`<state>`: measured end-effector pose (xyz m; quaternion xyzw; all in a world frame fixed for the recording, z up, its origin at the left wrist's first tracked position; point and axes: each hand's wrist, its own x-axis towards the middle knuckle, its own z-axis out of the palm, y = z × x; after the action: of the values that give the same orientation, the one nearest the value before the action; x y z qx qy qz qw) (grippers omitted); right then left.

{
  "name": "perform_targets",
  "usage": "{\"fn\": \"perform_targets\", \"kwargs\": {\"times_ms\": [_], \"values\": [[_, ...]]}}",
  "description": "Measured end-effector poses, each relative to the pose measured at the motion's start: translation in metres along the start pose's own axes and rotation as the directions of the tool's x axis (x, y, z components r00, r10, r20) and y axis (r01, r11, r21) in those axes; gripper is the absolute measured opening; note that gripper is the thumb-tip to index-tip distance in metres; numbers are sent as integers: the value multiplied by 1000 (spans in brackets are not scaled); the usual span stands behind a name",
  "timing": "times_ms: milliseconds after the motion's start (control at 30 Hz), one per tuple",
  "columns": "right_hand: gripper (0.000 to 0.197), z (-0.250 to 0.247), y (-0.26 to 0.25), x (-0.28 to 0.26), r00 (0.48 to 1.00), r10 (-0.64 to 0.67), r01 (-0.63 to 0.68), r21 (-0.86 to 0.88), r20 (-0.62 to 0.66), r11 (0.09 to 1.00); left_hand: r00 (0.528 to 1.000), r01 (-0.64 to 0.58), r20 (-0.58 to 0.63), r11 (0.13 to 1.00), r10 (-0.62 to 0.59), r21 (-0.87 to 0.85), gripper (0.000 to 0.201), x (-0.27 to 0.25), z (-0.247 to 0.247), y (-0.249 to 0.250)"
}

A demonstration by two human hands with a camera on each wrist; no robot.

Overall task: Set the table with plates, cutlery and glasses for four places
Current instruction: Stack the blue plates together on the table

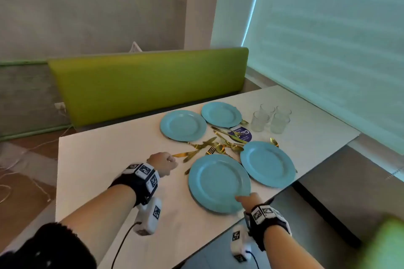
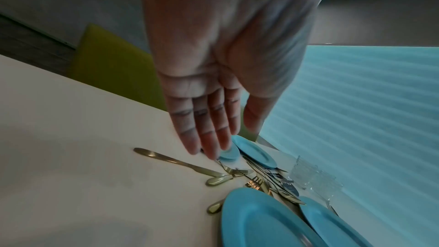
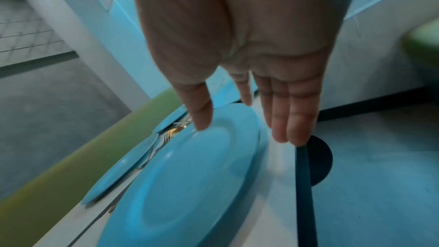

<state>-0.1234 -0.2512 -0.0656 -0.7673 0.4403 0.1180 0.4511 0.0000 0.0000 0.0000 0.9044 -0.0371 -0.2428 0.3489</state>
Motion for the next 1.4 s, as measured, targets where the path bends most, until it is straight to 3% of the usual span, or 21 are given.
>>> {"fn": "perform_targets", "kwargs": {"times_ms": [167,267,467,600,733,800,1067,1133,1267,1400], "values": [[47,12,6,17,994,107,-108,193,11,975,1000,13,23,999,-12,-40,10,5,1,-13],[41,26,33,65,988,155,-150,304,6,941,1000,23,11,999,-24,47,32,4,7,-17],[14,27,-1,1,984,170,-169,503,44,848,999,28,40,997,-31,69,40,5,20,-22],[24,19,-12,-6,990,144,-109,604,-9,790,998,26,50,999,-27,24,41,7,20,-18],[13,-6,-26,-22,995,101,-64,626,-24,777,997,13,71,998,-8,-62,32,8,21,-5],[19,-21,-30,-24,997,59,-22,610,-40,792,997,8,76,993,1,-120,31,11,23,7],[12,-74,-49,-17,1000,-17,10,676,4,737,996,43,85,895,-6,-444,57,40,51,64],[13,-83,-48,-2,999,-35,15,675,17,737,999,38,35,880,-25,-473,61,53,58,77],[21,-101,-45,31,1000,-24,19,595,0,803,998,42,-22,863,-61,-504,43,74,70,106],[34,-128,-32,79,997,34,5,464,-76,886,986,40,-134,930,-95,-367,44,89,77,141]]}}
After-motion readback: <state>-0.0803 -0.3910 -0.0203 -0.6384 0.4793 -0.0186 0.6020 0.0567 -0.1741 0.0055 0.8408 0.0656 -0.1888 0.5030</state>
